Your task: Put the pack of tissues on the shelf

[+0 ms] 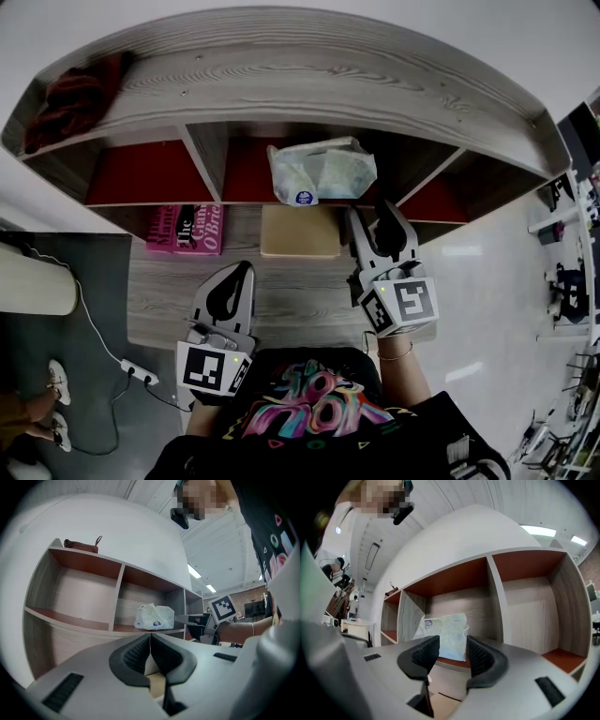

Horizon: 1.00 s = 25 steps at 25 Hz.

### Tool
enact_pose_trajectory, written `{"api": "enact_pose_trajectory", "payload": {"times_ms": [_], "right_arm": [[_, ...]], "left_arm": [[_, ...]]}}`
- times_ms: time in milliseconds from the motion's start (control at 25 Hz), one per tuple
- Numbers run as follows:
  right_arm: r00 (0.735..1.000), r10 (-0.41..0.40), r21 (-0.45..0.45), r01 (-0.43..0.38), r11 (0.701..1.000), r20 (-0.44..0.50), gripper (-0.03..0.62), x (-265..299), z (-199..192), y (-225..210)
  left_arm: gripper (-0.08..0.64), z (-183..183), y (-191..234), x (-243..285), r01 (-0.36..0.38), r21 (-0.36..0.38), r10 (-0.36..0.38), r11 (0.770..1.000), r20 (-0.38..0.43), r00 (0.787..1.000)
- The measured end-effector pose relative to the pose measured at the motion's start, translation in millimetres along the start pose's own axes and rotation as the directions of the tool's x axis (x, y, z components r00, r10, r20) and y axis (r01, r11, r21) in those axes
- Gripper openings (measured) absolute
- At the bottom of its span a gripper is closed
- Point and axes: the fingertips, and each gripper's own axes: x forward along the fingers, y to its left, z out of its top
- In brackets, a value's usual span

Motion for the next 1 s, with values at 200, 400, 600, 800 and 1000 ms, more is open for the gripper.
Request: {"api": "enact_pose_trajectory", "payload": {"times_ms": [200,400,600,800,1000], "right_arm": [[0.999,0.044,-0.019,-0.044,0.999,-0.019,0.178,-23.9,-6.3,3.7],[0.997,0.081,-0.009,-0.081,0.997,-0.017,0.158,-48.6,-13.1,8.1],[0.995,0.083,-0.021,-0.084,0.996,-0.047,0.127,-69.7,-25.0,5.9],[0.996,0.081,0.005,-0.081,0.997,-0.020,0.104,-80.6,-17.0,7.4],[0.996,0.077,0.018,-0.076,0.997,-0.053,0.086,-93.9,-30.8,4.7]], "left_arm": [[0.025,1.6,-2.4,-2.7,0.008,0.008,-0.008,1.000,-0.001,1.000],[0.025,-0.9,-6.4,-3.7,0.021,0.006,-0.021,1.000,-0.006,1.000],[0.025,-4.3,-12.2,-2.1,0.038,0.008,-0.038,0.999,-0.015,0.999],[0.025,-8.3,-17.1,-2.2,0.048,0.007,-0.048,0.999,-0.023,0.999],[0.025,-11.7,-16.3,-2.8,0.048,0.007,-0.047,0.999,-0.034,0.998]]}}
